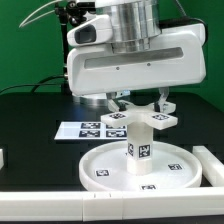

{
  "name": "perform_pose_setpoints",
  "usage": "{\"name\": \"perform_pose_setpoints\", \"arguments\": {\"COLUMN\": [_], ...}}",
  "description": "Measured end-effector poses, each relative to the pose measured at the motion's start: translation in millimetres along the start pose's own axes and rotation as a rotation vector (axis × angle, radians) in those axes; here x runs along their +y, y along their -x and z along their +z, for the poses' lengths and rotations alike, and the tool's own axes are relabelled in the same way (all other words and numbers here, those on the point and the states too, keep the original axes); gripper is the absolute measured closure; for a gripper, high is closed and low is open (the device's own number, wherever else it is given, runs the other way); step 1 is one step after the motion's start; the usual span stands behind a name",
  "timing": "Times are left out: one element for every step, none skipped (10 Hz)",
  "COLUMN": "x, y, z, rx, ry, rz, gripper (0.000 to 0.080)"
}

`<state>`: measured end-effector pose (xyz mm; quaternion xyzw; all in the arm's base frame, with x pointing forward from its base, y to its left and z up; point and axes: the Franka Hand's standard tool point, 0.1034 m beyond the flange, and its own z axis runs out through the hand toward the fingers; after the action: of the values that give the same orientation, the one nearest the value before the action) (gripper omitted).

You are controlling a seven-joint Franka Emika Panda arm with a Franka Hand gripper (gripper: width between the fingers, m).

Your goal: Assemble round table

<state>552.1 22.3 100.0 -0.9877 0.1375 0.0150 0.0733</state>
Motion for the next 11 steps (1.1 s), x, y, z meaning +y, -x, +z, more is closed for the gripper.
{"name": "perform_pose_setpoints", "arguments": {"x": [-0.3,0.0,-1.5,-2.0,-2.5,-3.1,-4.7,-4.6,-4.9,-5.1,-5.7], "y": [-1.6,-2.9,-3.6,-3.2,-3.3,-3.2,-2.9,-3.1,-2.7,-3.0,-3.4], "z": [0.0,0.4,0.9,0.7,0.5,0.5,0.5,0.6,0.9,0.8,0.7], "rx": [0.014,0.030,0.043,0.047,0.045,0.042,0.038,0.038,0.036,0.035,0.035], "ry": [-0.010,-0.014,-0.024,-0.032,-0.041,-0.050,-0.058,-0.063,-0.070,-0.073,-0.076], "rz": [0.088,0.146,0.258,0.343,0.417,0.470,0.570,0.631,0.677,0.747,0.834], "gripper": [0.0353,0.0353,0.0353,0.0353,0.0353,0.0353,0.0353,0.0353,0.0353,0.0352,0.0352]}}
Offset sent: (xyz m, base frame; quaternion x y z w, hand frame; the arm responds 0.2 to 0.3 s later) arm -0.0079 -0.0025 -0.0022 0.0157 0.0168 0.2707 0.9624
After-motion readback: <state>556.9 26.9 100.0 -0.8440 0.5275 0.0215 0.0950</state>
